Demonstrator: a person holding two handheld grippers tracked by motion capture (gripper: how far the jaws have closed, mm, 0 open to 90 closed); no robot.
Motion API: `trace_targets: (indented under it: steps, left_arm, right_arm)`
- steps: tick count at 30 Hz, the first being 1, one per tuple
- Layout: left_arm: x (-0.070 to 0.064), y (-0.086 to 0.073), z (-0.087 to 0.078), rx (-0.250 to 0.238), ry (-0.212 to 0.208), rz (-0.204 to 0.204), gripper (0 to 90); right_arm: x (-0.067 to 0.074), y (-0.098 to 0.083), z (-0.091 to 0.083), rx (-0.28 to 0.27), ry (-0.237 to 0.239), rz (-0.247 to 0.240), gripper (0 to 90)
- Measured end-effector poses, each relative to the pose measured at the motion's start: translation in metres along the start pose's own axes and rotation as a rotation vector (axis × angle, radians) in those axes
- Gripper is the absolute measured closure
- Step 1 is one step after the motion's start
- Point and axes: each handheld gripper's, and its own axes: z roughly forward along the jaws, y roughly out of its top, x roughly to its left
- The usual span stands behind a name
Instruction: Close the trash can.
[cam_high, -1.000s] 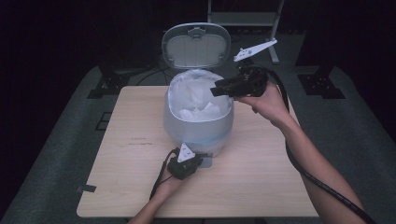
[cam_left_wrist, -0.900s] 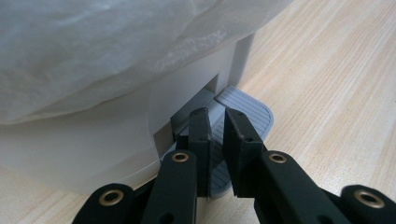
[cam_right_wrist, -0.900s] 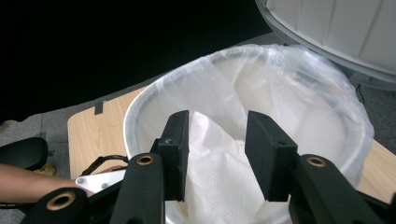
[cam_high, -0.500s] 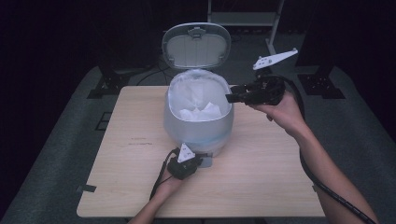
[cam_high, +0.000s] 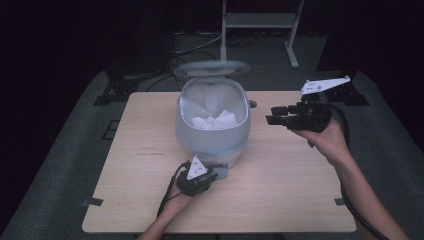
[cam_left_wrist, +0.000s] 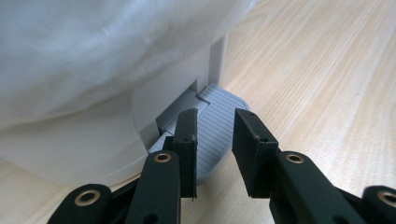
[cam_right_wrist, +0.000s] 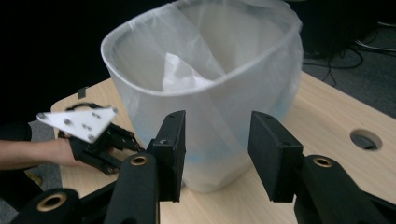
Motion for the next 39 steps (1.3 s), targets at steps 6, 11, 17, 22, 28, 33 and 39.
trace_targets:
  steps: [6,11,17,22,28,33,39]
  left_arm:
    - [-0.001,0.005,-0.014,0.000,-0.004,0.018,68.9]
    - [0.003,0.007,-0.024,-0.002,-0.005,-0.003,65.7]
    - [0.008,0.006,-0.034,-0.003,0.003,-0.009,63.4]
    - [0.007,0.005,-0.040,0.006,0.002,0.012,60.8]
    - [0.012,0.003,-0.047,-0.007,0.011,0.000,55.9]
    - [0.019,0.002,-0.054,-0.015,0.028,-0.004,51.0]
    - [0.029,0.000,-0.064,-0.011,0.027,-0.029,47.7]
  right_arm:
    - [-0.006,-0.022,-0.012,0.019,-0.035,0.020,55.6]
    - [-0.008,-0.035,-0.012,0.028,-0.045,0.030,55.6]
    - [-0.010,-0.046,-0.009,0.037,-0.046,0.039,54.6]
    - [-0.013,-0.052,-0.008,0.042,-0.047,0.046,54.0]
    - [-0.013,-0.064,-0.005,0.046,-0.048,0.059,52.2]
    - [-0.015,-0.074,0.000,0.049,-0.043,0.068,51.4]
    - [-0.016,-0.083,0.003,0.052,-0.040,0.078,50.0]
